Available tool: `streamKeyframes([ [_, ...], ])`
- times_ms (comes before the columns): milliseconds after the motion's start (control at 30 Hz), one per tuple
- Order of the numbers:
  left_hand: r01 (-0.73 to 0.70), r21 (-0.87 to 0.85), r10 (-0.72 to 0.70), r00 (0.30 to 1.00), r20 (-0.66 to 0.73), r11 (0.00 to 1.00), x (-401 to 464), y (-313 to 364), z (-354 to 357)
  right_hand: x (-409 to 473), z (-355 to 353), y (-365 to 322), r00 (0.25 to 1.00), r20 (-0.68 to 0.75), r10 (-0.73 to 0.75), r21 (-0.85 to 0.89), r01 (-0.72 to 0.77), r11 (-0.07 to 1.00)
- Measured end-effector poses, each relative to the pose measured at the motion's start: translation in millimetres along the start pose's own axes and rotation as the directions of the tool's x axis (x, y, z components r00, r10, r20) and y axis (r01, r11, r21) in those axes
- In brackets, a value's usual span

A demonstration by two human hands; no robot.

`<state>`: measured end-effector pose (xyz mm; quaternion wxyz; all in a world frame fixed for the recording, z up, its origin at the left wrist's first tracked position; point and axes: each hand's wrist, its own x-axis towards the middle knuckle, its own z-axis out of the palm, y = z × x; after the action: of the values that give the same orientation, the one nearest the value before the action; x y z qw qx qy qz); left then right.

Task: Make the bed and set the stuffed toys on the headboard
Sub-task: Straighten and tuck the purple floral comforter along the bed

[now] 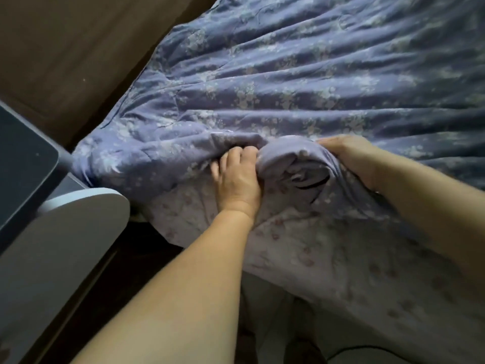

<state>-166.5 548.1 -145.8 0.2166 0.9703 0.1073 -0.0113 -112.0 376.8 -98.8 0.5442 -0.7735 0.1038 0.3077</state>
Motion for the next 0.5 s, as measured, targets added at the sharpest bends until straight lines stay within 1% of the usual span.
streamKeyframes([
  [33,0.019,-0.036,-0.018,1.000,0.019,0.999,7,6,-3,7,-6,-1,0.999,-0.037,-0.019,-0.053,0.017,0.998],
  [67,0.046,-0.086,-0.042,0.998,0.047,0.995,12,9,-7,14,-9,-1,0.992,-0.100,-0.079,-0.181,0.060,0.982],
  [100,0.085,-0.126,-0.078,0.995,0.063,0.988,18,12,-13,20,-12,-1,0.969,-0.163,-0.183,-0.368,0.112,0.923],
  [133,0.117,-0.143,-0.108,0.992,0.068,0.983,22,11,-20,20,-9,0,0.911,-0.223,-0.346,-0.543,0.179,0.820],
  [167,0.136,-0.140,-0.127,0.989,0.070,0.981,25,9,-26,17,-5,0,0.817,-0.210,-0.537,-0.656,0.290,0.697],
  [200,0.143,-0.135,-0.133,0.988,0.083,0.980,27,6,-31,13,0,0,0.721,-0.119,-0.683,-0.715,0.415,0.563],
  [233,0.141,-0.141,-0.126,0.986,0.110,0.980,27,3,-35,7,6,3,0.632,0.003,-0.775,-0.748,0.515,0.417],
  [267,0.134,-0.155,-0.112,0.983,0.144,0.979,27,2,-39,2,15,6,0.587,0.140,-0.797,-0.776,0.565,0.280],
  [300,0.125,-0.163,-0.096,0.980,0.176,0.979,26,0,-42,-2,24,13,0.611,0.263,-0.747,-0.798,0.572,0.187],
  [333,0.112,-0.155,-0.079,0.975,0.208,0.982,25,-1,-46,-4,33,16,0.676,0.333,-0.657,-0.822,0.549,0.148],
  [367,0.090,-0.125,-0.058,0.969,0.241,0.988,24,-2,-48,-5,41,17,0.753,0.348,-0.558,-0.848,0.506,0.154],
  [400,0.054,-0.078,-0.029,0.958,0.286,0.996,22,-4,-50,-3,47,18,0.814,0.341,-0.470,-0.863,0.470,0.186],
  [433,0.005,-0.029,0.005,0.940,0.341,1.000,20,-6,-51,-1,50,17,0.854,0.329,-0.404,-0.864,0.445,0.235],
  [467,-0.040,0.000,0.037,0.920,0.390,0.999,17,-9,-53,1,51,13,0.873,0.330,-0.360,-0.848,0.441,0.292],
  [500,-0.066,0.004,0.058,0.903,0.426,0.998,13,-13,-56,2,52,10,0.873,0.346,-0.344,-0.817,0.461,0.346],
])
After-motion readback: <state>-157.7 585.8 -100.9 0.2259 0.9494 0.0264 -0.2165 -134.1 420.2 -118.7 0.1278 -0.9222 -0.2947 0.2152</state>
